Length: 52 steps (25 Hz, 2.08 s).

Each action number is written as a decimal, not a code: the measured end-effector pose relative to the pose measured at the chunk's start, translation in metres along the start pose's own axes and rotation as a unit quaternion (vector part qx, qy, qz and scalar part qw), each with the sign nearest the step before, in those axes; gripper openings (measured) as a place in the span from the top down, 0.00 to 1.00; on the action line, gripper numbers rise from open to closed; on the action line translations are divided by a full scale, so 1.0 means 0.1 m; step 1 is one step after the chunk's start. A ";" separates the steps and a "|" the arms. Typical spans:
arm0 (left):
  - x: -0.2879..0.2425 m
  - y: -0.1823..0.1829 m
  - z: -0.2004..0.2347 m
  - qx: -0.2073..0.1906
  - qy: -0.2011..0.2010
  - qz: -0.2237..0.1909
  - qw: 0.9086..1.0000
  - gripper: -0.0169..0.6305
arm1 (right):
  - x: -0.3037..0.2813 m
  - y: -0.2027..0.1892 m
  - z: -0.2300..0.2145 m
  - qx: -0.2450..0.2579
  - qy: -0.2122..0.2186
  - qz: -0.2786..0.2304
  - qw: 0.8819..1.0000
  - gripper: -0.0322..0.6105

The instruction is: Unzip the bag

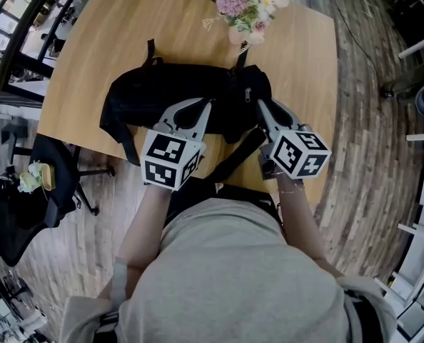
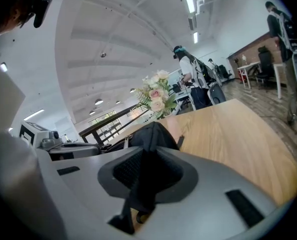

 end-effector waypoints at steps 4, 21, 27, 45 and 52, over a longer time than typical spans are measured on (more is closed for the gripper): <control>0.10 0.01 0.12 -0.007 -0.014 0.001 1.000 0.93 | 0.01 -0.02 0.05 -0.005 -0.036 -0.015 0.999 0.84; 0.54 0.04 0.88 0.002 0.009 -0.004 1.000 0.93 | 0.06 -0.03 0.12 0.007 -0.123 -0.049 0.991 0.81; 0.57 0.05 0.87 -0.007 0.008 -0.010 1.000 0.94 | 0.05 0.02 0.20 0.038 -0.141 -0.053 0.988 0.79; 0.68 0.11 0.84 -0.003 0.002 -0.036 0.999 0.94 | -0.47 0.22 1.44 0.338 0.078 0.008 0.938 0.67; 0.70 0.08 0.84 0.009 0.005 -0.042 0.999 0.94 | -0.72 -0.02 1.79 0.392 0.172 0.086 0.900 0.63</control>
Point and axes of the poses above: the fingertips, and each gripper's own axes: x backward along the fingers, z to its left, y out of its top, the point moved 6 cm from there along x, backward along the fingers, and after that the axes turned 8 degrees about -z, right-handed, at the moved point
